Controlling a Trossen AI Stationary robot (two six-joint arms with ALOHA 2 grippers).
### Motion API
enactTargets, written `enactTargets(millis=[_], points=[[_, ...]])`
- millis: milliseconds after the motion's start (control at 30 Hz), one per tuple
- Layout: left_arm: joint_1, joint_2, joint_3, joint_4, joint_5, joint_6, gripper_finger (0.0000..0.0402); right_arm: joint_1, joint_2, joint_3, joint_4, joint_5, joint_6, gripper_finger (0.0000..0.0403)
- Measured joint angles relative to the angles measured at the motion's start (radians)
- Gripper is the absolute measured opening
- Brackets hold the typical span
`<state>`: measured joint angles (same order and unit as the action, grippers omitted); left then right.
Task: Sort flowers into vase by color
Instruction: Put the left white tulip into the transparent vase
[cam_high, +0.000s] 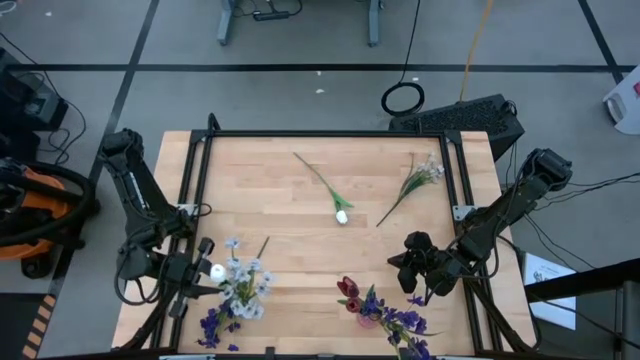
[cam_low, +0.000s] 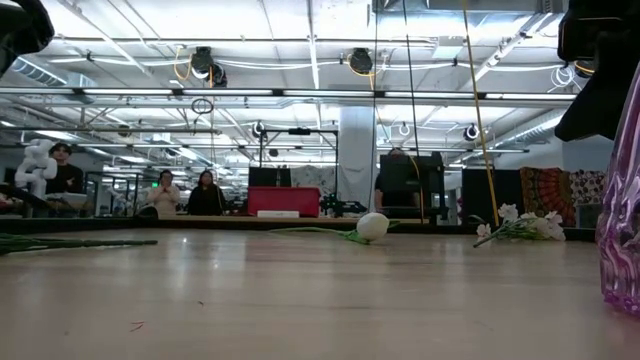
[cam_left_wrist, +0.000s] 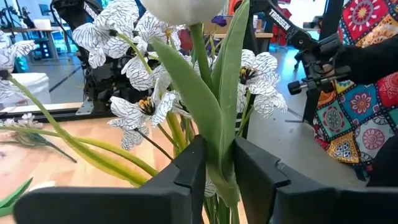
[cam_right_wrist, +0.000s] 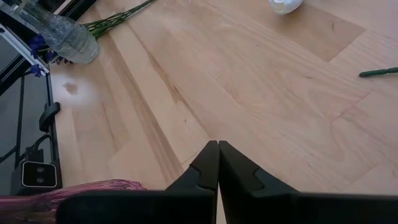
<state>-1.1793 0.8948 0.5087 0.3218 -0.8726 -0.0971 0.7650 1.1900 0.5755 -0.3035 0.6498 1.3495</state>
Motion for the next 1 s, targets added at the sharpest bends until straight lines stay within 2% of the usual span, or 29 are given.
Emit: enactTargets(millis=[400,667,1000], points=[[0.0,0.0,0.0,-0.034,0.006,-0.001,0.0101,0.0,0.0,0.0,0.0,0.0,-0.002,0.0],[0.0,0.0,0.0,-0.16,0.006,-0.083,0.0101,0.0,0.0,0.0,0.0,0.0,-0.001,0.0],[0.0,0.0,0.0,-0.153,0.006,-0.107,0.0101,0.0,0.0,0.0,0.007,0.0,-0.001,0.0]])
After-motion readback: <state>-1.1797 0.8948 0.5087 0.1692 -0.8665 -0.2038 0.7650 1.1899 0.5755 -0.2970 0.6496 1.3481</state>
